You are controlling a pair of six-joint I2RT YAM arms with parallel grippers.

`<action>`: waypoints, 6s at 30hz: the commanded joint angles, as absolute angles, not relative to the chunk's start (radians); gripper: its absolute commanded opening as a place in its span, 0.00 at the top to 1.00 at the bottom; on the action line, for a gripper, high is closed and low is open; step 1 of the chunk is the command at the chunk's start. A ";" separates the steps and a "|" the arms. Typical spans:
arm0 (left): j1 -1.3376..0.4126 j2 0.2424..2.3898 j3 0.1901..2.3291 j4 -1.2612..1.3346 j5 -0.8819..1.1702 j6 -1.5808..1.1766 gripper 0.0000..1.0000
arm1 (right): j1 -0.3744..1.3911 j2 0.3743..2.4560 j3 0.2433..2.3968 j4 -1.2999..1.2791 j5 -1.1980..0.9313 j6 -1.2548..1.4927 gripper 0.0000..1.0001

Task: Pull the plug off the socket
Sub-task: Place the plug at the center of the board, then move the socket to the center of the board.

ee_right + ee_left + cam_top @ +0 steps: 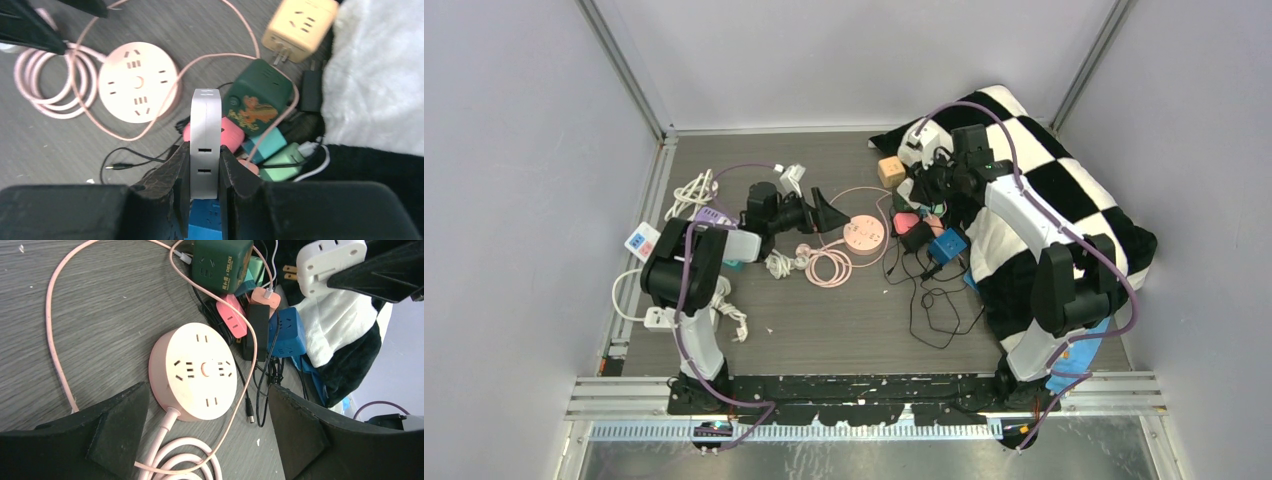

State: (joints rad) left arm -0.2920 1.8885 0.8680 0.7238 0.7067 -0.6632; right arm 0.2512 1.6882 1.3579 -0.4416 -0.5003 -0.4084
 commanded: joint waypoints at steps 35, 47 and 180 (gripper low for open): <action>-0.284 1.644 0.641 1.001 0.483 -0.500 0.00 | 0.213 1.596 1.311 -0.345 -0.465 -0.358 0.20; -0.284 1.651 0.558 1.324 0.582 -0.636 0.00 | 0.212 1.459 1.194 -0.345 -0.679 -0.333 0.20; -0.523 0.697 0.240 0.163 0.206 -0.637 0.07 | 0.351 1.425 0.988 0.134 -0.072 -0.169 0.32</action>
State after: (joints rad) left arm -0.5251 0.6899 0.2325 0.1024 0.1879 -0.6292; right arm 0.3603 1.4952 0.9787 0.1352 0.0845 -0.1753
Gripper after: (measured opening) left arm 0.928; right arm 0.677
